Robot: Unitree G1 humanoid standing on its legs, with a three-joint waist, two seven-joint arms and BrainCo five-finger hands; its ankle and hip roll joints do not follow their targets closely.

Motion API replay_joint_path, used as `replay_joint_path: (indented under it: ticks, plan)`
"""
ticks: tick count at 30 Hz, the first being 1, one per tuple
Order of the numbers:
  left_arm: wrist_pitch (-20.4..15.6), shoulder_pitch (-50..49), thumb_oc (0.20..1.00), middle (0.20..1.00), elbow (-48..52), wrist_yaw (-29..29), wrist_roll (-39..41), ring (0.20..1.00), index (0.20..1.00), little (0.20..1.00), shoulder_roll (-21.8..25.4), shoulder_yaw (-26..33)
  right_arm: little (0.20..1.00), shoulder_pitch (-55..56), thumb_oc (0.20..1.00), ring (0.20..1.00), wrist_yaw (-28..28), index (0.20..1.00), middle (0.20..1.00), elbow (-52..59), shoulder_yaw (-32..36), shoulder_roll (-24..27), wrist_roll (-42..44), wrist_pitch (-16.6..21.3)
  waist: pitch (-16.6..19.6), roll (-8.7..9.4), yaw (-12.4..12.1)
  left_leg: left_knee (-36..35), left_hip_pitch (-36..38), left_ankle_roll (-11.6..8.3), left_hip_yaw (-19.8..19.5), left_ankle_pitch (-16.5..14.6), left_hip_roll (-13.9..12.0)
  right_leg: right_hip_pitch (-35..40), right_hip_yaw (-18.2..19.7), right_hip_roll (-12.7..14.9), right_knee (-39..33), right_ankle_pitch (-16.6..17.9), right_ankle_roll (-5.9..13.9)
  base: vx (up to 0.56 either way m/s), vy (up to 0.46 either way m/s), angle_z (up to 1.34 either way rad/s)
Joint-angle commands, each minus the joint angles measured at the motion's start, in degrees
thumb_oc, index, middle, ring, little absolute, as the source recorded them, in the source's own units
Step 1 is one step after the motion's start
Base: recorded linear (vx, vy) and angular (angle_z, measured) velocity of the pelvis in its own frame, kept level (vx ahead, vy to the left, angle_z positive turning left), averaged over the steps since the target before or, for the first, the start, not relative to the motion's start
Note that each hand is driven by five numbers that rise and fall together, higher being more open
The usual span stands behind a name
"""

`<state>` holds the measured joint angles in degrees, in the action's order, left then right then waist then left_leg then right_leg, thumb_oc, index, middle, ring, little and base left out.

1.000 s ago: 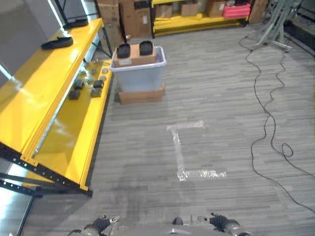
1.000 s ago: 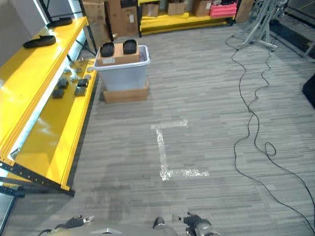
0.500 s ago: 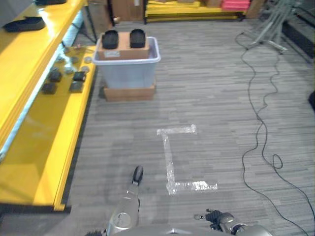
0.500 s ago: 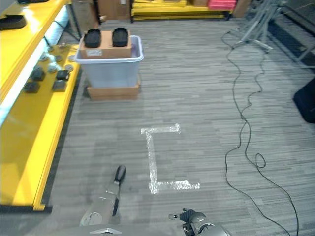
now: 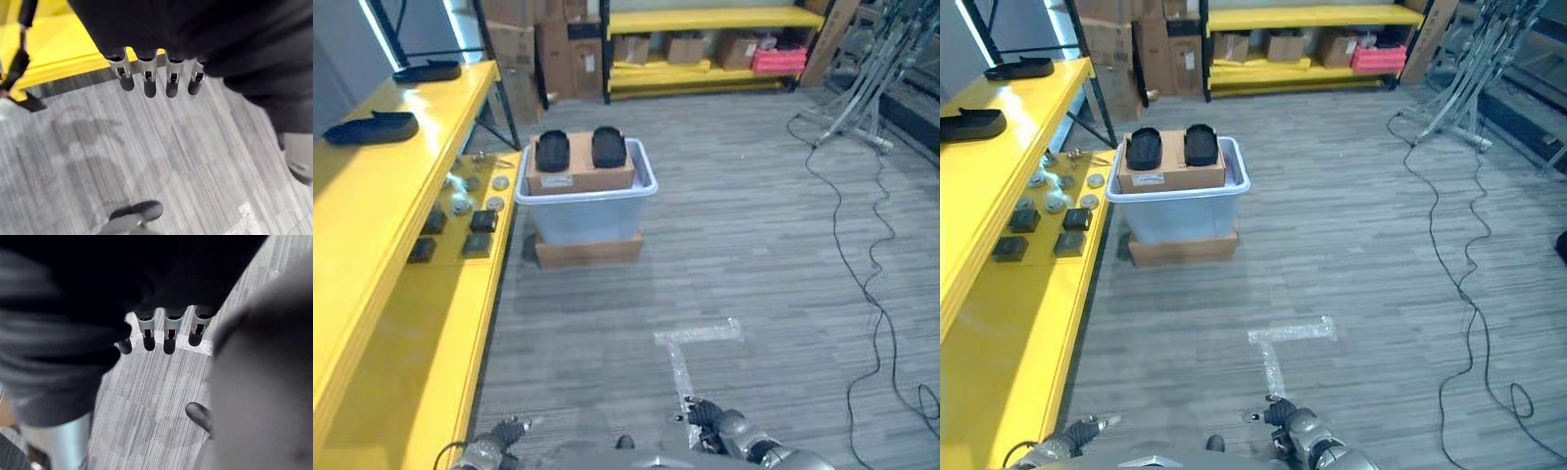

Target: Move parts from the plastic box to the shelf.

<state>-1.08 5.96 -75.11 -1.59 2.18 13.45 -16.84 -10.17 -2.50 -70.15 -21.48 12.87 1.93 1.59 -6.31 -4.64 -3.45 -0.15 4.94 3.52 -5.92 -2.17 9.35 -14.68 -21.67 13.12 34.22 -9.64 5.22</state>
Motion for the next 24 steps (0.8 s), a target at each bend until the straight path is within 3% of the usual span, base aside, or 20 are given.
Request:
replay_joint_path:
  ticks: [1,2,4,6,7,8,9,10,11,12,13,14,16,20,22,24]
  plan:
    - [-1.2,0.3,1.000,1.000,0.6,-1.0,-0.2,1.000,1.000,1.000,1.6,0.0,1.000,0.8,1.000,1.000,0.3,1.000,1.000,-3.6,-0.1,1.1,0.0,-1.2,-3.1,3.19,1.2,-2.3,4.3,0.56,-5.8,-2.7,-4.9,4.8,3.1,-6.0,-19.3,11.6,1.52,0.37,-0.140,0.45]
    - [-1.3,0.7,1.000,1.000,0.7,-0.9,-0.6,1.000,1.000,1.000,1.2,-0.2,1.000,1.3,1.000,1.000,0.5,1.000,1.000,-4.1,0.1,1.3,-0.1,-1.3,-3.2,3.65,2.1,-3.0,6.3,0.06,-6.8,-3.9,-4.9,3.3,5.3,-7.8,-24.2,12.3,2.21,0.50,-0.192,0.85]
    - [-1.2,1.1,1.000,1.000,0.4,-0.5,-0.9,1.000,1.000,1.000,0.5,-0.8,1.000,1.6,1.000,1.000,0.5,1.000,1.000,-5.6,0.5,1.4,-0.1,-1.7,-3.4,3.75,3.0,-3.2,7.6,-0.92,-8.0,-5.0,-5.2,2.6,5.2,-8.2,-29.8,13.6,2.54,0.40,-0.180,0.94]
    - [-1.2,1.1,1.000,1.000,-0.2,-0.4,-1.1,1.000,1.000,1.000,-0.2,-0.9,1.000,2.1,1.000,1.000,0.9,1.000,1.000,-7.0,1.8,1.3,1.6,-2.0,-3.1,3.91,3.2,-2.5,8.1,-1.22,-8.3,-6.2,-5.2,4.4,4.8,-8.6,-32.3,13.3,1.81,0.37,-0.168,0.71]
    - [-0.9,-0.4,1.000,1.000,-2.1,0.2,-1.1,1.000,1.000,1.000,-2.0,-0.5,1.000,2.8,1.000,1.000,0.9,1.000,1.000,-7.8,4.3,1.2,4.0,-2.0,-1.7,3.10,3.5,0.4,8.8,-2.05,-7.7,-6.7,-6.0,6.1,5.3,-9.8,-31.6,12.3,-0.19,0.34,-0.102,0.48]
    - [-0.9,-0.4,1.000,1.000,-2.1,0.1,-1.1,1.000,1.000,1.000,-2.0,-0.5,1.000,2.8,1.000,1.000,0.9,1.000,1.000,-7.8,4.3,1.2,4.0,-2.0,-1.6,3.28,3.7,0.5,8.5,-2.01,-7.8,-6.5,-5.8,5.9,5.2,-9.5,-31.7,12.4,-0.14,0.51,-0.167,0.37]
    - [-0.7,-1.0,1.000,1.000,-2.7,0.5,-1.0,1.000,1.000,1.000,-2.5,-0.4,1.000,3.2,1.000,1.000,0.8,1.000,1.000,-8.1,4.6,1.4,3.9,-2.0,-1.5,2.82,3.5,4.1,7.9,-2.94,-7.4,-5.5,-6.1,7.7,5.4,-10.4,-32.1,11.8,-0.71,0.37,-0.194,0.29]
    - [-0.4,-1.8,1.000,1.000,-3.6,1.4,-1.3,1.000,1.000,1.000,-3.5,-0.3,1.000,3.5,1.000,1.000,0.6,1.000,1.000,-8.4,3.6,1.6,2.4,-2.1,-1.7,3.04,2.8,14.7,4.3,-5.70,-6.5,-2.0,-4.9,11.7,5.6,-10.8,-33.7,11.2,-1.18,0.37,-0.194,0.22]
    - [-0.4,-1.8,1.000,1.000,-3.6,1.4,-1.4,1.000,1.000,1.000,-3.4,-0.3,1.000,3.5,1.000,1.000,0.6,1.000,1.000,-8.4,3.6,1.6,2.4,-2.1,-1.5,3.26,3.1,14.7,3.9,-5.66,-6.7,-1.7,-4.7,11.5,5.5,-10.5,-33.7,11.3,-1.11,0.37,-0.249,-0.01]
    - [-0.1,-2.2,1.000,1.000,-3.7,1.6,-2.1,1.000,1.000,1.000,-3.6,-0.8,1.000,3.2,1.000,1.000,0.5,1.000,1.000,-7.7,3.1,2.1,1.6,-2.3,-2.6,4.03,2.5,26.7,-1.9,-9.78,-4.3,3.4,-4.1,14.6,5.6,-10.1,-34.3,10.2,-1.99,0.25,-0.186,0.00]
    - [-0.1,-2.6,1.000,1.000,-3.5,1.3,-2.3,1.000,1.000,1.000,-3.7,-0.9,1.000,2.9,1.000,1.000,0.6,1.000,1.000,-7.6,2.9,2.6,1.5,-2.4,-3.2,4.25,2.0,32.6,-4.3,-11.13,-2.3,4.4,-4.4,16.4,5.7,-10.2,-34.7,9.5,-2.77,0.33,-0.249,-0.08]
    - [-0.1,-2.6,1.000,1.000,-3.1,1.1,-2.2,1.000,1.000,1.000,-3.4,-0.9,1.000,2.6,1.000,1.000,0.8,1.000,1.000,-7.5,2.9,2.9,1.6,-2.5,-3.4,4.80,1.7,34.4,-6.0,-10.99,-0.7,5.3,-4.9,17.6,5.5,-10.0,-35.4,9.0,-3.23,0.26,-0.188,-0.04]
    - [-0.2,-2.9,1.000,1.000,-2.5,1.1,-1.1,1.000,1.000,1.000,-3.4,-0.8,1.000,2.1,1.000,1.000,1.1,1.000,1.000,-7.6,2.9,3.6,1.8,-2.5,-3.7,5.30,0.3,34.7,-9.9,-9.15,2.2,3.6,-5.7,20.1,5.3,-9.9,-36.6,8.0,-3.64,0.27,-0.162,-0.37]
    - [-0.5,-4.1,1.000,1.000,-1.9,1.1,-1.2,1.000,1.000,1.000,-3.0,-1.4,1.000,0.3,1.000,1.000,1.7,1.000,1.000,-6.7,3.2,4.4,3.2,-1.8,-3.9,5.46,-3.1,19.0,-13.1,-5.77,1.8,-0.5,-3.5,22.8,6.8,-11.0,-38.5,7.6,-2.12,0.26,-0.074,-0.41]
    - [-0.6,-4.1,1.000,1.000,-2.3,1.0,-1.2,1.000,1.000,1.000,-2.7,-1.1,1.000,-0.3,1.000,1.000,2.0,1.000,1.000,-6.7,2.8,4.4,3.2,-1.4,-3.8,4.97,-4.1,12.0,-12.1,-5.36,1.5,-0.2,-3.6,23.4,6.7,-11.6,-38.8,7.3,-1.59,0.16,-0.036,-0.80]
    - [-0.7,-4.5,1.000,1.000,-2.4,0.8,-1.2,1.000,1.000,1.000,-2.4,-0.5,1.000,-0.2,1.000,1.000,2.1,1.000,1.000,-6.5,2.3,4.0,2.7,-1.2,-3.3,4.78,-4.7,9.5,-10.4,-5.07,1.1,-0.2,-3.5,23.6,6.8,-12.0,-38.7,7.2,-1.34,0.16,-0.024,-0.50]
